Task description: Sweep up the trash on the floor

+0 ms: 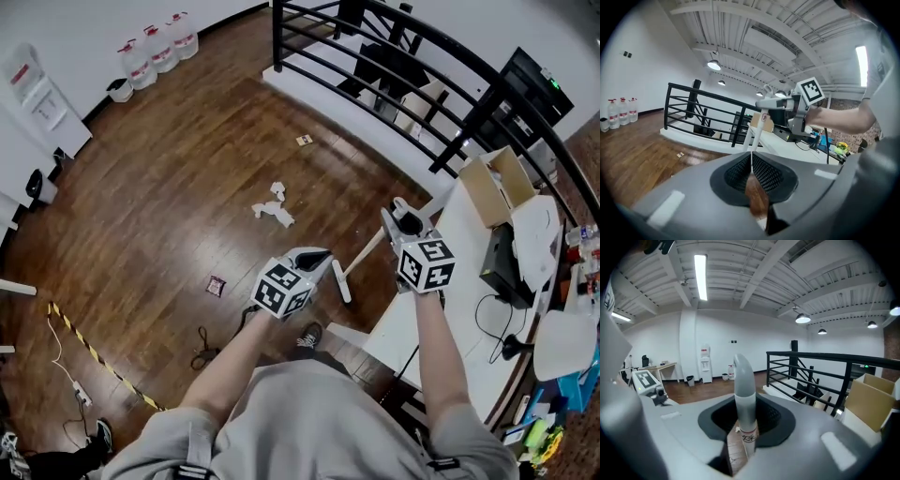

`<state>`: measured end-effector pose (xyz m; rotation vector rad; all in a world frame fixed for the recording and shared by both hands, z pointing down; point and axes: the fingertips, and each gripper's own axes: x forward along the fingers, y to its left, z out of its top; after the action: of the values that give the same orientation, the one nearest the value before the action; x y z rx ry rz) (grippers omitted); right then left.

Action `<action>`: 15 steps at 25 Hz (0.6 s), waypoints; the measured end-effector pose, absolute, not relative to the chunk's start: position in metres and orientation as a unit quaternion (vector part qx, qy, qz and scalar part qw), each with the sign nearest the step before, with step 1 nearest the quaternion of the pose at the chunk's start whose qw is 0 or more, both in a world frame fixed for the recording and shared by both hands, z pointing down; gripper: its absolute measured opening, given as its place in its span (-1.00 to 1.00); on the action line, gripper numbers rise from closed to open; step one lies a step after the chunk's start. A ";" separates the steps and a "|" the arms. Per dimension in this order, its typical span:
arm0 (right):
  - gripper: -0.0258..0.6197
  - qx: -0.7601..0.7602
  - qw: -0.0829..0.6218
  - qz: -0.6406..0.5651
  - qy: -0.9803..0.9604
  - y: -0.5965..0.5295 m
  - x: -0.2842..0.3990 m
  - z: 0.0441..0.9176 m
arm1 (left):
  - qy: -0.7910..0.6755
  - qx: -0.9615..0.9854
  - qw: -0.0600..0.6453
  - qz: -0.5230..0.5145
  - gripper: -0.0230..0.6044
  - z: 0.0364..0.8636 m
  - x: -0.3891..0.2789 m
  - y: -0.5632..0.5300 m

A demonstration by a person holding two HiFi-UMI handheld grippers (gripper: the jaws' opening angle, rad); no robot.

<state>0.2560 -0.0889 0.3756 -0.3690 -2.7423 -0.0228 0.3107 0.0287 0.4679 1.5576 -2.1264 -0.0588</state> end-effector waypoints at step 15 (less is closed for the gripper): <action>-0.68 -0.281 0.124 0.012 -0.952 0.122 0.306 0.285 | -0.782 0.575 0.239 -0.012 -0.32 0.489 0.337 0.123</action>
<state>0.3056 0.1216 0.2849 -0.8194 -2.7753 0.0354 0.3365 0.1232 0.4891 1.5732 -2.1421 -0.0325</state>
